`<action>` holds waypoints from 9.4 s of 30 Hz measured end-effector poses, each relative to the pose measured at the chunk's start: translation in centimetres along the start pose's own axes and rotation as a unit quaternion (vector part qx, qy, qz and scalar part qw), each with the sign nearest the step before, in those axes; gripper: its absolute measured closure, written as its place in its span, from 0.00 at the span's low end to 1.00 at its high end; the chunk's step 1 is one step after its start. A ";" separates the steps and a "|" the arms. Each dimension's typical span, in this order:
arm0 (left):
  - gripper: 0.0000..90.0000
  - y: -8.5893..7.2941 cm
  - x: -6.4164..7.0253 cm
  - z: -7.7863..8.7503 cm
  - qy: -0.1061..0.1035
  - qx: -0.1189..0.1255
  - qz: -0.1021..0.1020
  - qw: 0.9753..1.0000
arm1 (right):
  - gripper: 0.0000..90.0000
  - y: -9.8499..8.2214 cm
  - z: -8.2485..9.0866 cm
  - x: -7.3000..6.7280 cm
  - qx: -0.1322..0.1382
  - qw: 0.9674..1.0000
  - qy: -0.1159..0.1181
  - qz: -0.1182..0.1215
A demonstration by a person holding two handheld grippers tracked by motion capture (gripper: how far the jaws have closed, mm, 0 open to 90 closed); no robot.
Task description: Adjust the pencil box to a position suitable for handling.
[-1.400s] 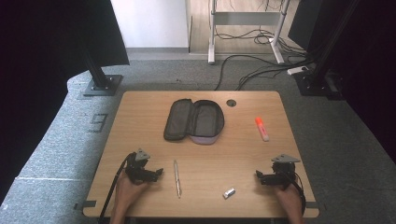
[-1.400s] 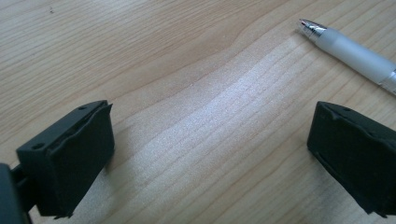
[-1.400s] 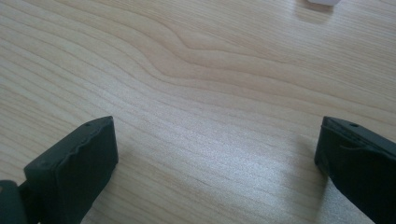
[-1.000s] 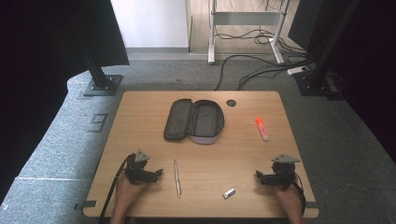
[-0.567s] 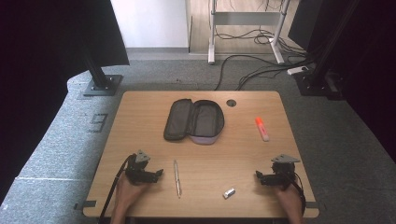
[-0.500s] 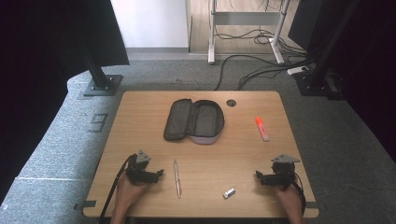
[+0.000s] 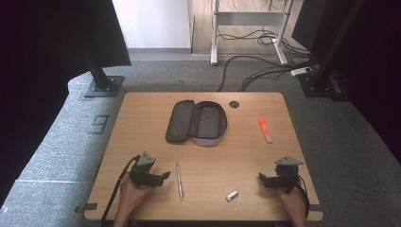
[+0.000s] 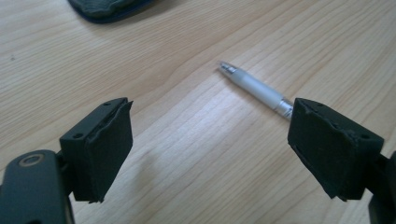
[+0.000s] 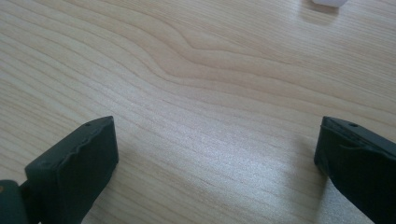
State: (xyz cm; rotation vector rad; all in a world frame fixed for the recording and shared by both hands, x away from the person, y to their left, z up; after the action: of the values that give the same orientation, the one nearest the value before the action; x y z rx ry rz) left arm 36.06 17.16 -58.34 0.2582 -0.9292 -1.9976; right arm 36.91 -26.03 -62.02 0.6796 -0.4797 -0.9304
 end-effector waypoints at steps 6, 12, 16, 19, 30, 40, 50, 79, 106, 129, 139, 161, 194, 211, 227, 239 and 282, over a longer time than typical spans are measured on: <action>0.17 0.4 1.0 -0.1 -0.011 -0.003 -0.009 1.000 | 0.00 0.0 0.0 0.0 0.000 1.000 0.000 0.000; 0.19 0.6 1.9 -0.6 -0.019 -0.007 -0.018 1.000 | 0.00 0.0 0.0 0.0 0.000 1.000 0.000 0.000; 0.20 0.6 2.4 -1.0 -0.028 -0.009 -0.018 0.999 | 0.00 0.0 0.0 0.0 0.000 1.000 0.000 0.000; 0.21 0.6 2.9 -1.3 -0.032 -0.015 -0.024 0.999 | 0.00 0.0 0.0 0.0 0.000 1.000 0.000 0.000; 0.24 0.3 4.1 -2.5 -0.043 -0.029 -0.032 0.998 | 0.00 0.0 0.0 0.0 0.000 1.000 0.000 0.001; 0.27 0.3 4.7 -3.0 -0.050 -0.030 -0.033 0.998 | 0.00 0.0 0.0 0.0 0.000 1.000 0.000 0.000; 0.28 1.8 5.4 -3.4 -0.060 -0.022 -0.041 0.997 | 0.00 0.0 0.0 0.0 0.000 1.000 0.000 0.000; 0.26 9.0 6.2 -6.9 -0.065 -0.009 -0.072 0.995 | 0.00 0.0 0.0 0.0 0.000 1.000 0.000 0.000; 0.34 14.9 7.5 -11.8 -0.091 -0.029 -0.088 0.992 | 0.00 0.0 0.0 0.0 0.000 1.000 0.000 0.000; 0.87 15.1 7.8 -16.0 -0.090 -0.057 -0.089 0.990 | 0.00 0.0 0.0 0.0 0.000 1.000 0.000 0.000; 0.97 14.5 9.2 -15.5 -0.106 -0.063 -0.104 0.987 | 0.00 0.0 0.0 0.0 0.000 1.000 0.000 0.001; 0.97 11.5 14.8 -13.8 -0.173 -0.077 -0.137 0.972 | 0.00 0.0 0.0 0.0 0.000 1.000 0.000 0.001; 0.94 7.5 19.6 -11.1 -0.225 -0.086 -0.158 0.958 | 0.00 0.0 0.0 0.0 0.000 1.000 0.000 0.000; 0.47 8.7 17.6 -9.3 -0.181 -0.050 -0.148 0.971 | 0.00 0.0 0.0 0.0 0.000 1.000 0.000 0.000; 0.24 8.1 14.4 -6.7 -0.147 -0.048 -0.136 0.979 | 0.00 0.0 0.0 0.0 0.000 1.000 0.000 0.000; 0.15 7.5 12.1 -4.4 -0.133 -0.025 -0.120 0.983 | 0.00 0.0 0.0 0.0 0.000 1.000 0.000 0.000; 0.00 0.1 0.1 0.4 -0.047 0.021 -0.023 0.998 | 0.00 0.0 0.0 0.0 0.000 1.000 -0.001 0.000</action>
State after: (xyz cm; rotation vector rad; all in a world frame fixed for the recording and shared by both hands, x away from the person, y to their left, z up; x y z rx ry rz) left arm 35.87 17.23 -57.94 0.2123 -1.0340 -2.0476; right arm 36.91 -26.03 -62.02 0.6794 -0.4811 -0.9305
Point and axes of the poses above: each handheld gripper's, and its own axes: z roughly backward along the jaws, y roughly out of its top, x roughly to its right, the point moved 9 cm from there along -z, roughly forward along the jaws, and after that the axes turned 8 degrees about z, right-handed, at the moved point
